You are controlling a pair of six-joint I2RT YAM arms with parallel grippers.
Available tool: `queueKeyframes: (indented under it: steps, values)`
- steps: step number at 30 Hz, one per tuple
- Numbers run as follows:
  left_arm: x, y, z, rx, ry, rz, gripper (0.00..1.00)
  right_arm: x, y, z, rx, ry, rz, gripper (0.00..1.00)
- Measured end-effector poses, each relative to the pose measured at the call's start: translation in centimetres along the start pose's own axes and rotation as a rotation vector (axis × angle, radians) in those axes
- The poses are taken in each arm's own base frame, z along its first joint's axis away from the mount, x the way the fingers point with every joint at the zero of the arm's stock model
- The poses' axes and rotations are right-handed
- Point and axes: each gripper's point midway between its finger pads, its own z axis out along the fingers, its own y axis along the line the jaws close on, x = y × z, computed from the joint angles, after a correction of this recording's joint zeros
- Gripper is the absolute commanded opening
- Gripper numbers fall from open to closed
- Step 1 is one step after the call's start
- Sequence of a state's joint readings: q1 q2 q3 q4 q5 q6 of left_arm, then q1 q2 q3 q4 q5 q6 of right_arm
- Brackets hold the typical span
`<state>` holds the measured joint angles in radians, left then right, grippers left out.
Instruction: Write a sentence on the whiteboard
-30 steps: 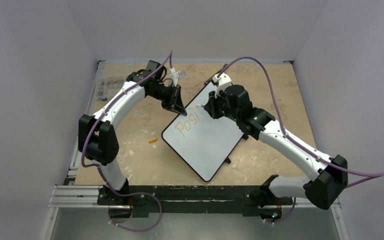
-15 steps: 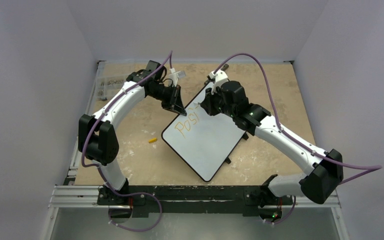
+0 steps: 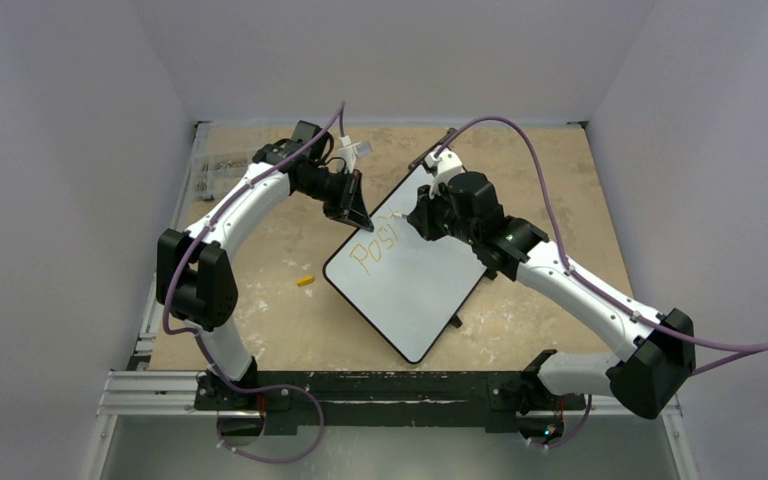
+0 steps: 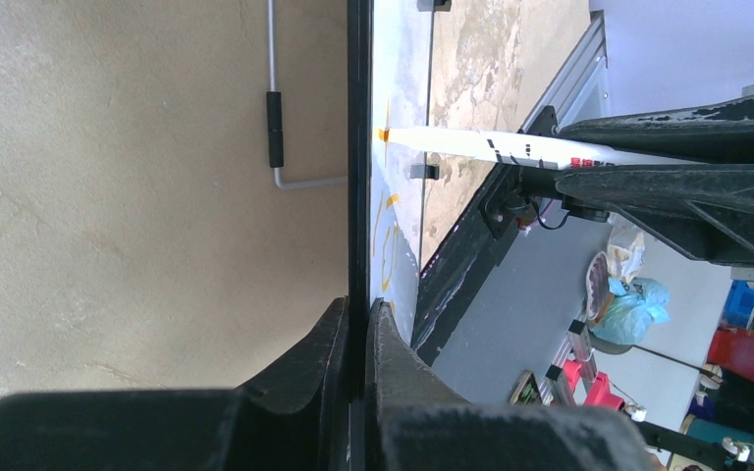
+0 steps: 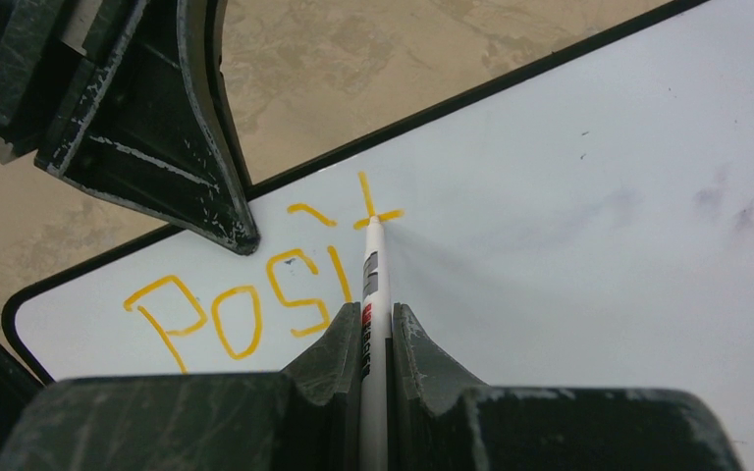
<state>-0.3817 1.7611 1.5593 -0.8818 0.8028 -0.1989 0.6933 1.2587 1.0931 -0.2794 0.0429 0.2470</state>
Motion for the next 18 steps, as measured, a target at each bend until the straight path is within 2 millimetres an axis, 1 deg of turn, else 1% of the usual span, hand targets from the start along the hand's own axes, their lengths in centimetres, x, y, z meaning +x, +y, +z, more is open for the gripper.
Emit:
queueKeyframes:
  steps: [9,18]
  values:
    - [0.0,0.0,0.0,0.001,0.0,0.001,0.0,2.3,-0.6,-1.3,0.01,0.034,0.014,0.0]
    - [0.0,-0.1,0.0,0.001,-0.001,0.002,0.0,2.8,-1.4,-1.6,0.055,0.043,0.021,0.0]
